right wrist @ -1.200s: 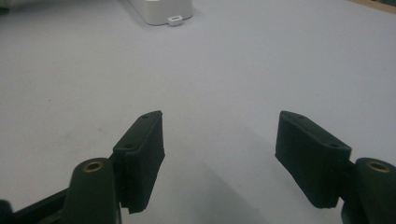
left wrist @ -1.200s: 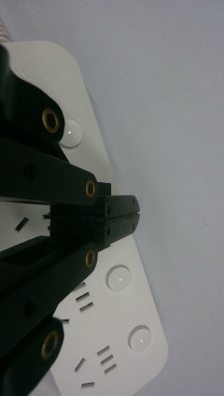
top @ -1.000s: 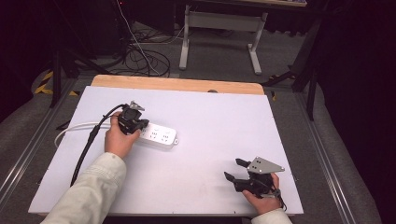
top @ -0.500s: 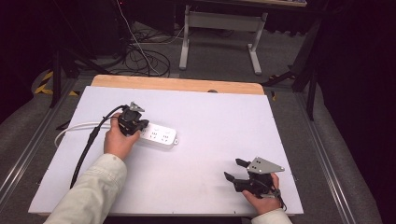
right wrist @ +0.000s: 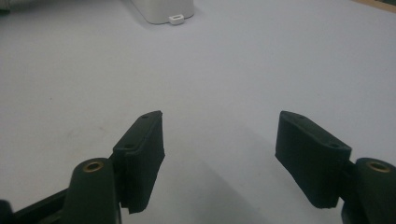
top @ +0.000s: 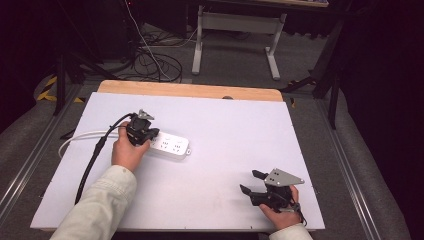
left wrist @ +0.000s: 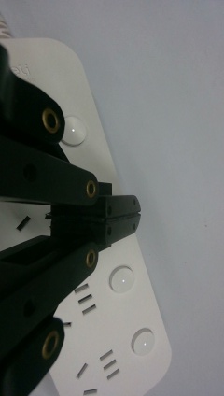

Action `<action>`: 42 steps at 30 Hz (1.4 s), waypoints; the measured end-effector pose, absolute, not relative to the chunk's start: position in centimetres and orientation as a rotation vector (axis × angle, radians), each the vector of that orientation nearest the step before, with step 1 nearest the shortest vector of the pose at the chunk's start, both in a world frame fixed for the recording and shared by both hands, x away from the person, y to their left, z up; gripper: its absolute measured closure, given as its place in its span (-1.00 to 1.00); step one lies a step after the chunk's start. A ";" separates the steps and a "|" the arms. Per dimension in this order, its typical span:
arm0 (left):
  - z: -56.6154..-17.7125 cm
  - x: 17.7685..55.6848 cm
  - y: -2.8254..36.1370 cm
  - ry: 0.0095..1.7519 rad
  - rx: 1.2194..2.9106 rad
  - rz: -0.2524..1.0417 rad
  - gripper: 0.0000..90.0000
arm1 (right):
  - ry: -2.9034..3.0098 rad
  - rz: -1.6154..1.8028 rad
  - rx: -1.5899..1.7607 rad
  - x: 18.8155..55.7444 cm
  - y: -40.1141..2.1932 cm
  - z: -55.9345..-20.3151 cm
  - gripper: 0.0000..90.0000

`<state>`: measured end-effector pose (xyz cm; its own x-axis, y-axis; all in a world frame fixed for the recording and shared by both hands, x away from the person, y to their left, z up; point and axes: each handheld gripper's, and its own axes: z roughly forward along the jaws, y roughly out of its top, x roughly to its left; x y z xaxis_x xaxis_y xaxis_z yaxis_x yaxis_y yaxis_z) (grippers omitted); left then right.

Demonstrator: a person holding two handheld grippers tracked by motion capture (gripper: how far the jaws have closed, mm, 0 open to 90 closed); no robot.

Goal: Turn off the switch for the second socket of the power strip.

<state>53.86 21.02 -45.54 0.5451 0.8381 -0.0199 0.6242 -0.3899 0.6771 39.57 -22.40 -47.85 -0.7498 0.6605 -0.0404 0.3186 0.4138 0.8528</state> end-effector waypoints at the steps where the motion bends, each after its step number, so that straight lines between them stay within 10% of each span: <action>1: -45.5 53.9 21.1 1.174 2.143 0.429 1.00 | 2.304 1.267 0.840 39.6 -22.4 -47.9 -0.26; 21: -45.1 54.2 22.0 1.219 2.119 0.397 1.00 | 2.305 1.271 0.839 39.6 -22.4 -47.9 -0.26; 24: -45.0 53.9 22.0 1.161 2.119 0.499 0.40 | 2.306 1.271 0.849 39.8 -22.4 -47.9 -0.26; 42: -40.2 50.5 22.6 1.081 1.983 0.480 0.25 | 2.324 1.287 0.820 40.8 -21.7 -47.9 -0.26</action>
<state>50.50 22.56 -40.22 0.5608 0.8265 -0.0479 0.5192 -0.3061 0.7979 40.77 -21.65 -47.87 -0.7671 0.6407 -0.0309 0.3138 0.4168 0.8531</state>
